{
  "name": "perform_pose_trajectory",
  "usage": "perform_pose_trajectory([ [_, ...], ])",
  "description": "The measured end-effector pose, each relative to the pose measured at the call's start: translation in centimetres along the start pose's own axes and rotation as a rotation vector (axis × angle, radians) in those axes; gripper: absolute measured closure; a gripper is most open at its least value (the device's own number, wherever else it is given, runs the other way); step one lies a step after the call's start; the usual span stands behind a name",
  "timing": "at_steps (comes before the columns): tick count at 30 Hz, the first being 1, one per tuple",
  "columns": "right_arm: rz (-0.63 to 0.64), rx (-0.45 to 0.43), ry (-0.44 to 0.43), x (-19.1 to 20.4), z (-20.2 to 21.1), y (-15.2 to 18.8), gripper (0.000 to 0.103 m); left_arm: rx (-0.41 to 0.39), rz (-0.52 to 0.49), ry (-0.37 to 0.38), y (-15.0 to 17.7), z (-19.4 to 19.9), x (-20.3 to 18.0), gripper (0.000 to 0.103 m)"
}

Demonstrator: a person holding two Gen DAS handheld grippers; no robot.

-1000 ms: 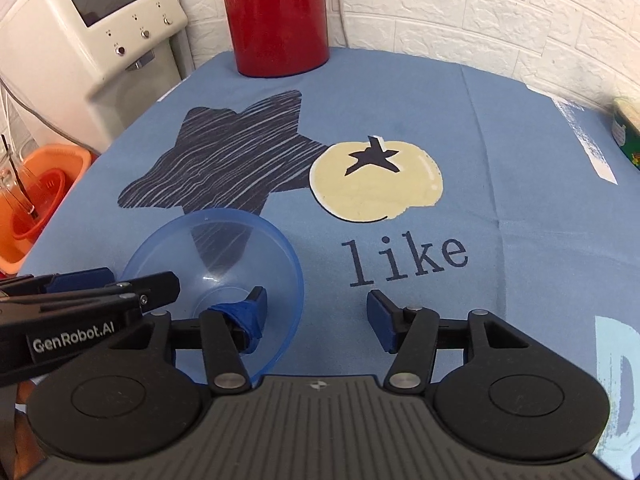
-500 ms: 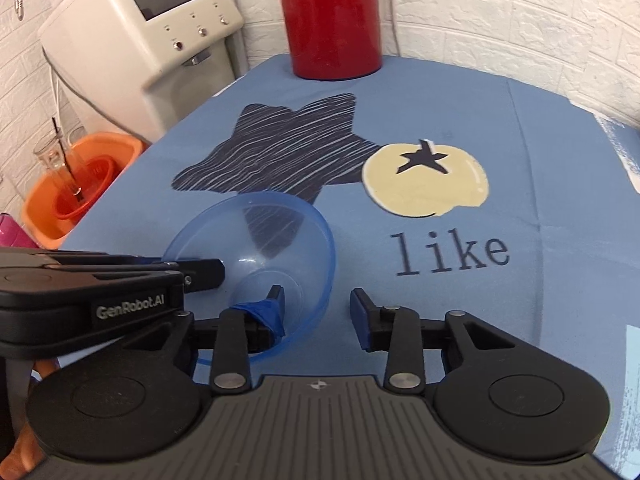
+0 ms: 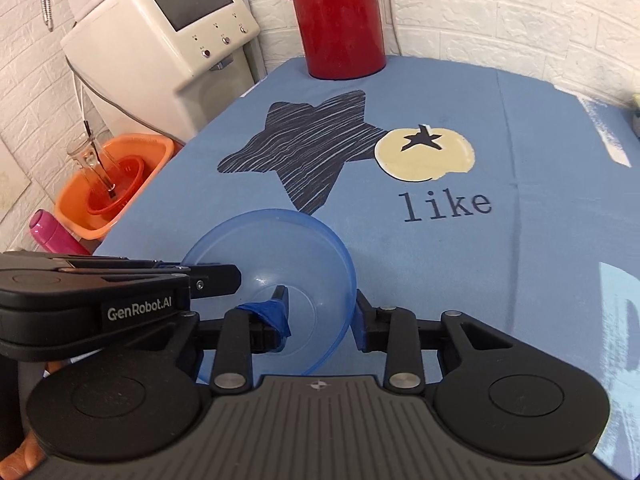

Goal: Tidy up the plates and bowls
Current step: 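Carry the blue bowl and lower it into the red bowl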

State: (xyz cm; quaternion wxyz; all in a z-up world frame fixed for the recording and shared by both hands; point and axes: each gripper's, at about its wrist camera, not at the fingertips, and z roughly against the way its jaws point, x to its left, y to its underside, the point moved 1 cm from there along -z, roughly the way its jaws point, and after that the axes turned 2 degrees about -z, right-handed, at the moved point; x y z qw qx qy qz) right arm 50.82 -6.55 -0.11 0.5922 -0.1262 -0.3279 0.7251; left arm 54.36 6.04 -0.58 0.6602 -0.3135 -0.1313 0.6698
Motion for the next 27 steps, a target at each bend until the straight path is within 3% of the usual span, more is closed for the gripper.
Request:
perform_pose_trajectory([
  [8,-0.007,-0.073,0.045,-1.0,8.3,3.5,0.084,0.006,-0.044,0.089,3.0,5.5,-4.9,0.103],
  [17,-0.047,-0.106,0.132,-2.6,18.1,13.1,0.082,0.052,-0.160,0.196,12.3,11.2,-12.9,0.103],
  [23,-0.129,-0.093,0.153,-4.6,20.4,18.9,0.082,0.077,-0.261,0.203,18.0,11.9,-16.9,0.103],
  [27,-0.164,-0.084,0.144,-5.6,20.0,20.8,0.082,0.094,-0.286,0.188,19.5,10.9,-17.8,0.103],
])
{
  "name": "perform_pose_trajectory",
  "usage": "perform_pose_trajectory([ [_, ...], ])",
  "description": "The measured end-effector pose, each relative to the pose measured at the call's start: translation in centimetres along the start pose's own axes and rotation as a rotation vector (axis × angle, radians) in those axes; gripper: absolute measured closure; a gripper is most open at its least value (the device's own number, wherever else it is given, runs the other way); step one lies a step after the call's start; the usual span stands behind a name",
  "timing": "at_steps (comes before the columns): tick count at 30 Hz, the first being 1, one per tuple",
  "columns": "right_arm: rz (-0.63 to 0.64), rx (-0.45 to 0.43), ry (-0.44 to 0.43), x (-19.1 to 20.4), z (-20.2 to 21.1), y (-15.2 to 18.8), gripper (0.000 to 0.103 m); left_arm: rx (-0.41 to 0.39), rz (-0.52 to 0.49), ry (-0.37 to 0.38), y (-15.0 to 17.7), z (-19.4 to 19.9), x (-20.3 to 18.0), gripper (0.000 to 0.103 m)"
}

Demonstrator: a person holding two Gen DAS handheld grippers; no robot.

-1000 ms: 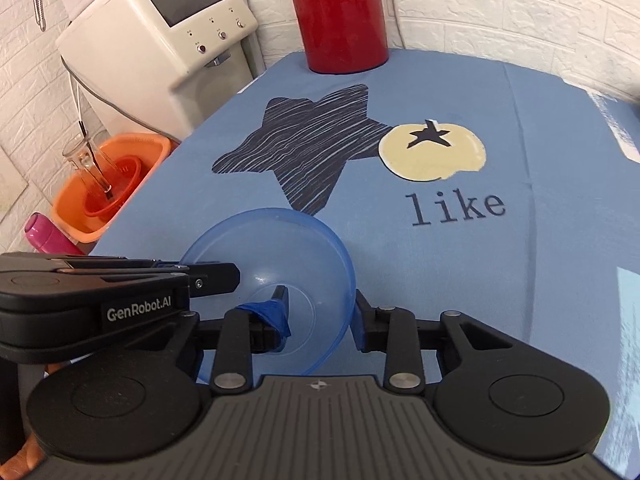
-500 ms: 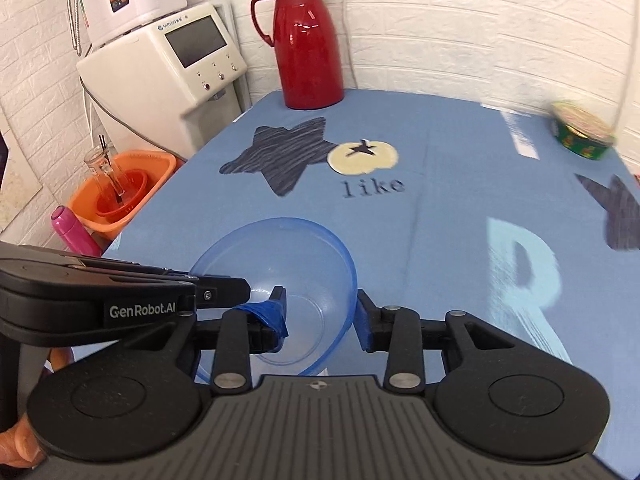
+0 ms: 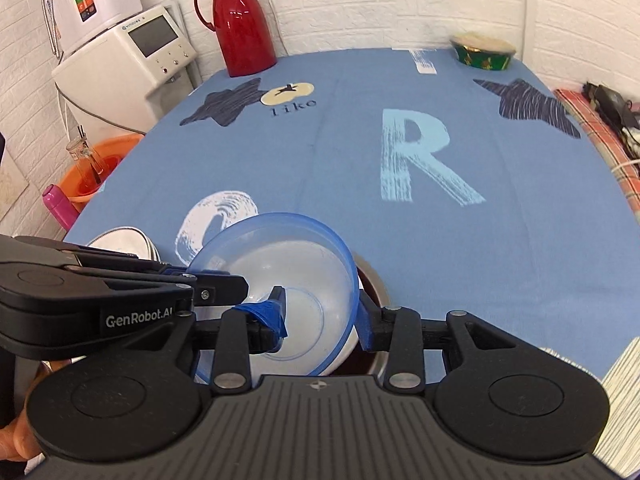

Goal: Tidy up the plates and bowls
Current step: 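Carry the blue bowl and lower it into the red bowl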

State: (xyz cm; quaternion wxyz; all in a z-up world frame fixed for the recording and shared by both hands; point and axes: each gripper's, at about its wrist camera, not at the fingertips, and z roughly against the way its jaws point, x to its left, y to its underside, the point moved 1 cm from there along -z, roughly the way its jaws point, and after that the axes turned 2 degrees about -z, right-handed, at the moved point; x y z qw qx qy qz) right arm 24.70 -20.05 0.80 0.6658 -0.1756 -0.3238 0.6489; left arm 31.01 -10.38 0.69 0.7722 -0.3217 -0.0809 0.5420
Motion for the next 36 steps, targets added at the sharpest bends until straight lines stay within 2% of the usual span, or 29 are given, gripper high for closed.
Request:
perform_pose_trajectory([
  [4,0.010,-0.005,-0.009,-0.4,-0.3,0.8,0.082,-0.004,-0.022,-0.029,0.5,-0.9,-0.1,0.103],
  [6,0.002,-0.013,-0.006,-0.6,-0.2,0.6,0.082,-0.018,-0.018,-0.042,0.6,-0.8,0.1,0.094],
  [8,-0.014,-0.019,-0.003,-1.0,-0.1,0.4,0.082,-0.032,-0.017,-0.022,0.4,-0.4,0.4,0.081],
  [10,-0.034,-0.044,0.003,-1.7,0.6,0.5,0.082,-0.045,-0.015,-0.024,0.1,0.2,0.8,0.057],
  [13,-0.086,-0.088,0.007,-2.8,1.7,0.6,0.081,-0.079,-0.016,-0.028,-0.2,1.4,1.6,0.058],
  [16,-0.135,-0.106,-0.029,-3.4,2.5,1.3,0.080,-0.089,0.018,-0.006,-0.3,2.4,2.7,0.058],
  [24,-0.169,-0.098,-0.047,-3.3,4.4,4.3,0.079,-0.120,-0.012,-0.064,2.3,5.2,4.3,0.054],
  [30,-0.264,-0.107,-0.076,-3.7,6.2,6.7,0.078,-0.124,0.015,-0.036,3.8,7.4,5.1,0.051],
  [36,-0.306,-0.086,-0.113,-4.1,6.3,7.5,0.076,-0.070,0.022,-0.029,3.6,6.8,4.8,0.050],
])
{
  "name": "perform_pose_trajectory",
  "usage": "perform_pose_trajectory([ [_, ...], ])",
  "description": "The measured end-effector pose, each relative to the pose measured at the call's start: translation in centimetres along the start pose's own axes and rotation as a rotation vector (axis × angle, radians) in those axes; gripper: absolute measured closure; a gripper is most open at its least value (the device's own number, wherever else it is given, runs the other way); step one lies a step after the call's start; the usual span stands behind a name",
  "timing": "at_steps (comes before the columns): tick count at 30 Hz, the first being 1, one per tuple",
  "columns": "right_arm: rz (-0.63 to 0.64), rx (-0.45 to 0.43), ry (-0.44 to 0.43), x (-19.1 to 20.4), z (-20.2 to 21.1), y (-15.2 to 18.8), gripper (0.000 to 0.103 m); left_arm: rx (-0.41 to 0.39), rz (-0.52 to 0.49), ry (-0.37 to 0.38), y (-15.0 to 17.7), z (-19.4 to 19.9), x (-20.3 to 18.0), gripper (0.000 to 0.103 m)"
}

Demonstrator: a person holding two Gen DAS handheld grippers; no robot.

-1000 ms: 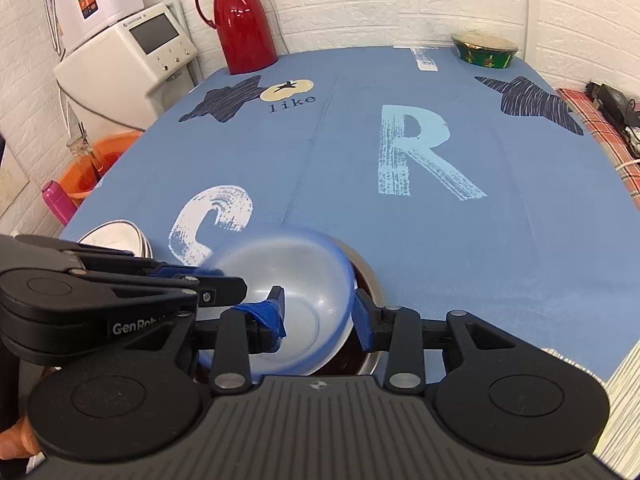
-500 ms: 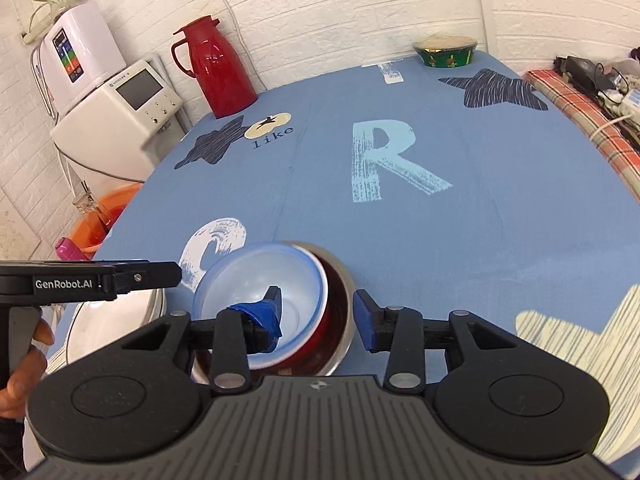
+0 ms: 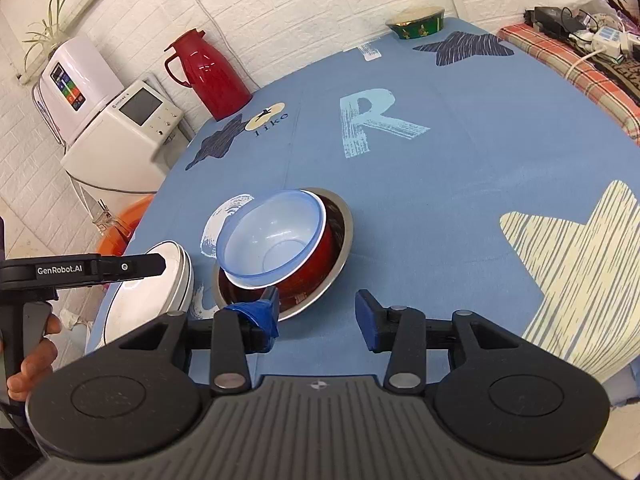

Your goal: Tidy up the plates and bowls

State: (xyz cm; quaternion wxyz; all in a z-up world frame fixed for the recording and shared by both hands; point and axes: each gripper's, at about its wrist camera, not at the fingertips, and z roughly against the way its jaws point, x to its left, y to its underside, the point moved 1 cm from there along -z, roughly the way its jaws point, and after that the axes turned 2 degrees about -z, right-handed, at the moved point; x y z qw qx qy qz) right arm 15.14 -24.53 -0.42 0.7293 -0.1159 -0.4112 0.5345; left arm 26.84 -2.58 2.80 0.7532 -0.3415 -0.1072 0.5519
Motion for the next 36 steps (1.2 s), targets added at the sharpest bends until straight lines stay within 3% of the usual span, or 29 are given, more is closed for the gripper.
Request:
perform_pose_trajectory([
  [15,-0.043,0.061,0.028,-2.2,-2.5,-1.8,0.074,0.114,-0.022,-0.028,-2.8,-6.2,0.7,0.050],
  [23,-0.032,0.124,0.040,-2.1,-4.5,-2.3,0.073,0.128,-0.022,-0.040,-3.0,-8.0,1.0,0.050],
  [36,-0.062,0.143,0.065,-2.7,-7.2,-3.0,0.069,0.149,-0.036,-0.018,-2.7,-9.5,1.0,0.049],
])
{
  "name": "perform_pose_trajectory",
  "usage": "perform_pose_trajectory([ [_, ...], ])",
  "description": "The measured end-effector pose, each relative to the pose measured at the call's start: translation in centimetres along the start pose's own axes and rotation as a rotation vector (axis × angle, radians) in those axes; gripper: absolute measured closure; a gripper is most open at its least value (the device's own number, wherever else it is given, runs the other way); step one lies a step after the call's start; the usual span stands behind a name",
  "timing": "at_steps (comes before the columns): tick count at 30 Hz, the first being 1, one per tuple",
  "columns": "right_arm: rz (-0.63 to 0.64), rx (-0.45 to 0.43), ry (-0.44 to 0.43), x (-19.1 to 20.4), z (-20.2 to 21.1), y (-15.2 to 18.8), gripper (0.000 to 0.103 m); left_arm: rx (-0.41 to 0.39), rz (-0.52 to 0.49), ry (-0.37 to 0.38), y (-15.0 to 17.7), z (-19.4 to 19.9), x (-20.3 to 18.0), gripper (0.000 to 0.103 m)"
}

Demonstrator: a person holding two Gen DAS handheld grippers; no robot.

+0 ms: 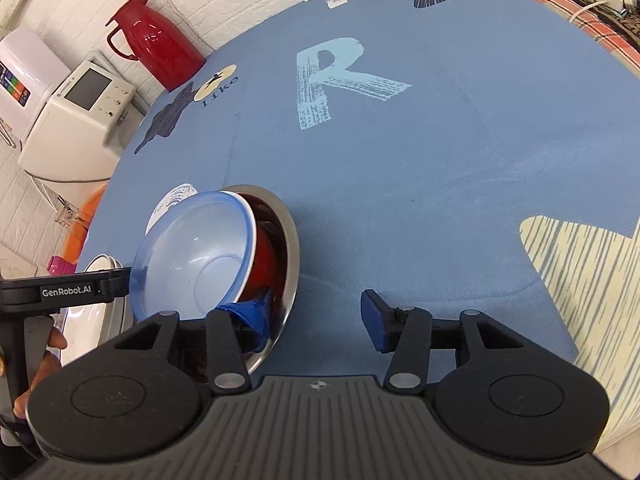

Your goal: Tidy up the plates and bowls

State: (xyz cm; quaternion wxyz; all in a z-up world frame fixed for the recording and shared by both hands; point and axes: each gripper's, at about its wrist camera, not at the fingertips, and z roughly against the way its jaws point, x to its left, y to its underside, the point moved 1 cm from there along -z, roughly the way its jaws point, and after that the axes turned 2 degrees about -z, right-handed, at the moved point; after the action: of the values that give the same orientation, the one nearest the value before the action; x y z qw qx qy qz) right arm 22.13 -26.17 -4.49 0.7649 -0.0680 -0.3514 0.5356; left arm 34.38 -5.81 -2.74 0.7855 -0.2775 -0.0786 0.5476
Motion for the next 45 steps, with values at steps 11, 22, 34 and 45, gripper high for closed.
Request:
perform_pose_trajectory([
  [11,0.123,-0.039,0.098,1.0,-0.5,0.1,0.052,-0.014,-0.015,0.000,0.2,0.1,-0.2,0.049],
  [22,0.201,0.040,0.137,2.0,-1.5,-1.1,0.049,-0.021,-0.017,0.033,0.6,0.2,-0.8,0.076],
  [34,0.254,0.044,0.245,3.2,-2.2,-1.1,0.042,-0.022,0.052,0.059,0.8,0.1,0.1,0.073],
  [45,0.223,0.002,0.227,2.7,-2.0,-0.4,0.036,-0.035,0.075,0.121,1.1,0.2,-0.1,0.098],
])
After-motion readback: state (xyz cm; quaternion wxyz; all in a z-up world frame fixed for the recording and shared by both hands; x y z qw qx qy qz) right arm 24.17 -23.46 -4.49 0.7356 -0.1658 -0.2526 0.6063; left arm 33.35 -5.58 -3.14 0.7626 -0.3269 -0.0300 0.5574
